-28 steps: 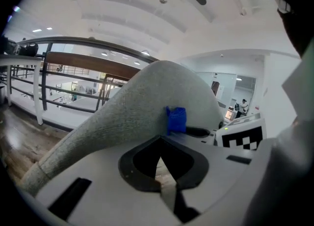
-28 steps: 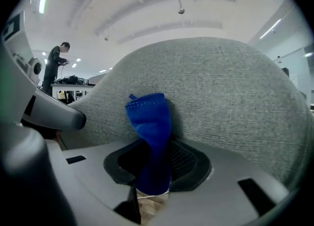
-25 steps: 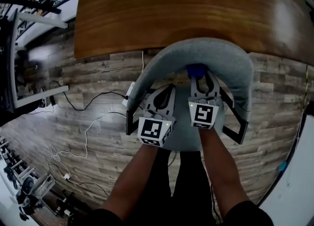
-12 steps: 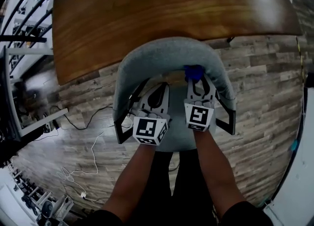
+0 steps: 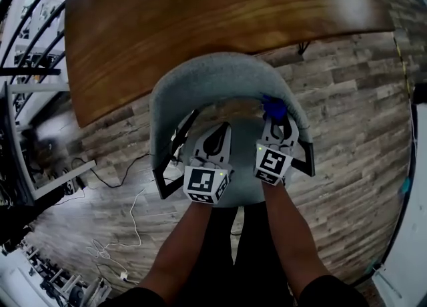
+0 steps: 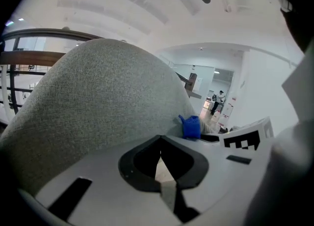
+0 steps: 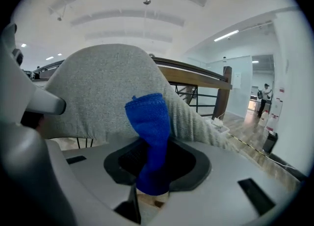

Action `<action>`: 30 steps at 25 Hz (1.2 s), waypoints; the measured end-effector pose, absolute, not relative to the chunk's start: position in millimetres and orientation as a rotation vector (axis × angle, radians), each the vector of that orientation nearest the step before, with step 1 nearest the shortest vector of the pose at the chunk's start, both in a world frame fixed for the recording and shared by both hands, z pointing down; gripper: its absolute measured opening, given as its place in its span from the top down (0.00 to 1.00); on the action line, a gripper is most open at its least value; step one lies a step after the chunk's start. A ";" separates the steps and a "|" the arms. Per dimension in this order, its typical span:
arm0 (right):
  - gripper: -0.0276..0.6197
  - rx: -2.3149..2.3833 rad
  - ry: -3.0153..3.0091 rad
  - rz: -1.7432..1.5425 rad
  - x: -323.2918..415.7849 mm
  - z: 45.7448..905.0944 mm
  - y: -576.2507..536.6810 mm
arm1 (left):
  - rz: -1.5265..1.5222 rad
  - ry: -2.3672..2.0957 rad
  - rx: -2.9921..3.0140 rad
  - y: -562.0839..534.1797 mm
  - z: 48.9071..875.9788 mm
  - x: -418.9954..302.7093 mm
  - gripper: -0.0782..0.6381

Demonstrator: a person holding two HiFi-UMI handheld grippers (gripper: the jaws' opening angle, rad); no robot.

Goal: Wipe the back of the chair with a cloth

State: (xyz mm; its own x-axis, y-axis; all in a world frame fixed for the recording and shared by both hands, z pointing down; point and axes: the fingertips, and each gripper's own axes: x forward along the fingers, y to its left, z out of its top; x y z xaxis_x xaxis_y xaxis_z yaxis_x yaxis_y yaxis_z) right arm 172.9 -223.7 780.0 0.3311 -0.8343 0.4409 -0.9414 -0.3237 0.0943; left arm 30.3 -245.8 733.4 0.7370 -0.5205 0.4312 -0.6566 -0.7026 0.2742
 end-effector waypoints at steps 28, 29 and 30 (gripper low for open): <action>0.78 2.077 -1.946 0.234 78.4 641.0 -134.5 | 0.422 -0.841 2.705 -168.8 627.2 -25.6 0.89; 0.78 2.073 -1.996 0.200 67.4 622.4 -131.7 | 0.419 -0.848 2.709 -163.5 619.0 -30.6 0.89; 0.78 2.079 -2.043 0.167 57.9 603.0 -129.5 | 0.407 -0.860 2.709 -159.6 609.2 -34.9 0.89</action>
State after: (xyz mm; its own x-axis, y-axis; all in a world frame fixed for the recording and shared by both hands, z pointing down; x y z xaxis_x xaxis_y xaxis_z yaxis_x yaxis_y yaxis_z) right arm 57.9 -129.5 603.0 0.0261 -0.9718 0.2342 -0.9969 -0.0080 0.0778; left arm -34.9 -159.6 609.2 0.7846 -0.5169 0.3423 -0.5925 -0.7877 0.1687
